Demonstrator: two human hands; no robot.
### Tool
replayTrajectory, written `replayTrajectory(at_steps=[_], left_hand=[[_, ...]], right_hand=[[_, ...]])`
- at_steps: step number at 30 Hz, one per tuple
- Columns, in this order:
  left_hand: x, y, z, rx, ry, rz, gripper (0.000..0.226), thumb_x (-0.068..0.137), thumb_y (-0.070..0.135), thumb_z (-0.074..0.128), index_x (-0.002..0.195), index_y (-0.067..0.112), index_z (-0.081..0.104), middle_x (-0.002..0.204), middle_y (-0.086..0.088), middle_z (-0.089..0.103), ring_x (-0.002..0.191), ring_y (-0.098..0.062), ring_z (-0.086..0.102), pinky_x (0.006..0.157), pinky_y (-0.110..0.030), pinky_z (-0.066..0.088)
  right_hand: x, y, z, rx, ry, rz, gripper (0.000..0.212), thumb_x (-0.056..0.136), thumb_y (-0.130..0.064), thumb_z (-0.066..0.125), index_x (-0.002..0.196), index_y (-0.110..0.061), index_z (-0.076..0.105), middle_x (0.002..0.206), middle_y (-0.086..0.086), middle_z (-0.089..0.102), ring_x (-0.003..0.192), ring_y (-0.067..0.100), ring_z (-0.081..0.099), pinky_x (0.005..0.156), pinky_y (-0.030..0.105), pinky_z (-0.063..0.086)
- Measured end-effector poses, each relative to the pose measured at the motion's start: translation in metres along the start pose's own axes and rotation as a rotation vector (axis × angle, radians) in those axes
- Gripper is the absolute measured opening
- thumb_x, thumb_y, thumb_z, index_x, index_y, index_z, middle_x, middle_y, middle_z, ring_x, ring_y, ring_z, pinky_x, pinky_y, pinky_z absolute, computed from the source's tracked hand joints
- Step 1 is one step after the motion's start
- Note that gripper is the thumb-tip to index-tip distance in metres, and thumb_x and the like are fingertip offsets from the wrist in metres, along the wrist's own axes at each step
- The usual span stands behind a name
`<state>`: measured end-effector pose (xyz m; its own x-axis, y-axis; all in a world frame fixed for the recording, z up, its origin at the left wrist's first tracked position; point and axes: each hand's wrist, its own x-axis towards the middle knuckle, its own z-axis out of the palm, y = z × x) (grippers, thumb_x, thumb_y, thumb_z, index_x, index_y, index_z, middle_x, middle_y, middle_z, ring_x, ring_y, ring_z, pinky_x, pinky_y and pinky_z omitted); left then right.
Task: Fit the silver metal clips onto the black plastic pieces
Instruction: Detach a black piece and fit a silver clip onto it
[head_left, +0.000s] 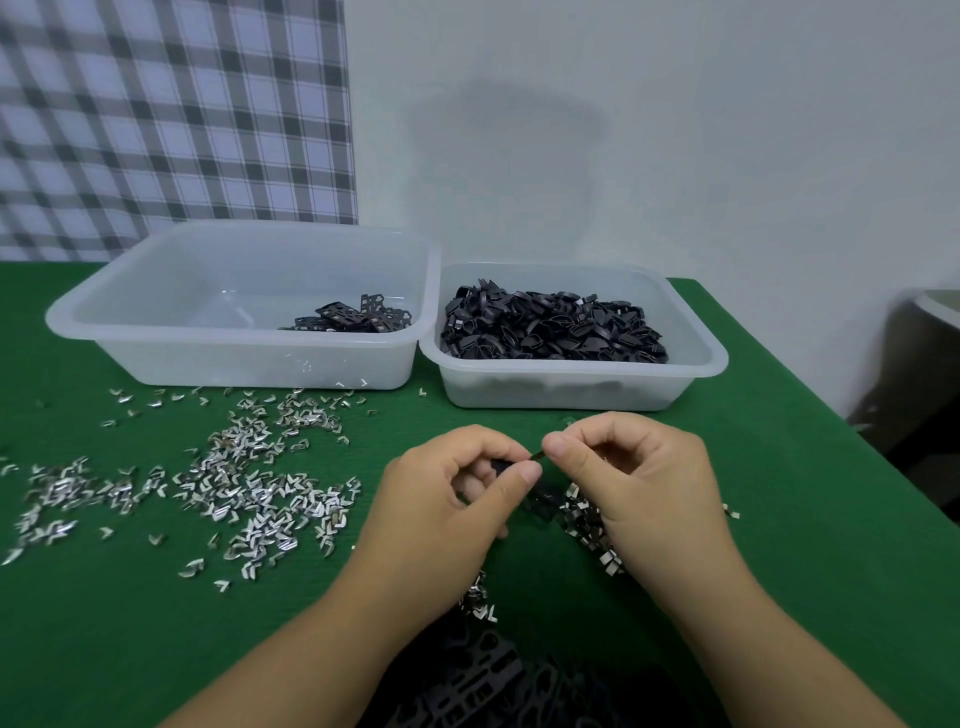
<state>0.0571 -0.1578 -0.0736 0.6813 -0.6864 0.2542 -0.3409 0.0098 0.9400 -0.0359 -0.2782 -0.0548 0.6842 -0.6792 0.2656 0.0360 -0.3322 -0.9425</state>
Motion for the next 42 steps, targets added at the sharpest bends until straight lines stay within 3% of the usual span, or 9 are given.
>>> replayTrajectory(at_steps=[5,10,14,19,32,42], left_hand=[[0.001,-0.002,-0.001,0.019,0.027,0.018,0.008,0.082,0.022,0.065,0.074,0.023,0.067,0.052,0.009,0.049,0.046,-0.009,0.043,0.045,-0.021,0.037],[0.003,-0.005,-0.001,-0.015,0.062,-0.014,0.011,0.082,0.018,0.066,0.071,0.02,0.067,0.049,0.011,0.045,0.045,-0.006,0.035,0.043,-0.016,0.03],[0.003,-0.005,-0.002,-0.053,0.052,-0.032,0.013,0.084,0.016,0.066,0.074,0.023,0.071,0.048,0.01,0.053,0.042,-0.003,0.048,0.043,-0.013,0.037],[0.005,-0.006,-0.003,-0.209,0.082,-0.091,0.026,0.086,-0.001,0.061,0.092,0.023,0.07,0.069,-0.006,0.067,0.06,-0.014,0.069,0.055,-0.018,0.053],[0.005,-0.004,-0.002,-0.268,0.076,-0.117,0.022,0.083,-0.002,0.064,0.085,0.019,0.072,0.067,-0.007,0.07,0.061,-0.018,0.071,0.056,-0.019,0.055],[0.005,-0.002,-0.002,-0.285,0.074,-0.121,0.022,0.083,-0.003,0.064,0.084,0.017,0.072,0.066,-0.007,0.07,0.06,-0.019,0.071,0.055,-0.019,0.054]], right_hand=[[-0.002,0.0,0.001,-0.051,-0.075,-0.062,0.011,0.07,-0.017,0.077,0.063,-0.021,0.069,0.063,0.004,0.065,0.053,0.014,0.054,0.052,0.024,0.046],[-0.003,0.003,0.0,-0.272,-0.129,-0.292,0.02,0.071,-0.006,0.077,0.077,-0.024,0.072,0.076,-0.009,0.065,0.07,0.011,0.059,0.064,0.022,0.048],[-0.002,0.005,-0.003,-0.399,-0.055,-0.4,0.012,0.072,-0.01,0.077,0.077,-0.02,0.072,0.077,-0.014,0.063,0.076,0.007,0.058,0.069,0.023,0.047],[0.001,0.005,-0.009,-0.372,0.075,-0.362,0.013,0.072,-0.015,0.076,0.075,-0.027,0.072,0.075,-0.017,0.063,0.077,0.009,0.058,0.07,0.018,0.044],[0.001,0.007,-0.004,-0.565,0.091,-0.496,0.01,0.069,-0.01,0.079,0.075,-0.016,0.074,0.071,-0.005,0.059,0.075,0.016,0.052,0.07,0.02,0.04],[0.001,0.008,-0.003,-0.548,0.087,-0.456,0.011,0.068,-0.01,0.08,0.074,-0.017,0.073,0.07,-0.006,0.06,0.076,0.014,0.052,0.069,0.016,0.039]])
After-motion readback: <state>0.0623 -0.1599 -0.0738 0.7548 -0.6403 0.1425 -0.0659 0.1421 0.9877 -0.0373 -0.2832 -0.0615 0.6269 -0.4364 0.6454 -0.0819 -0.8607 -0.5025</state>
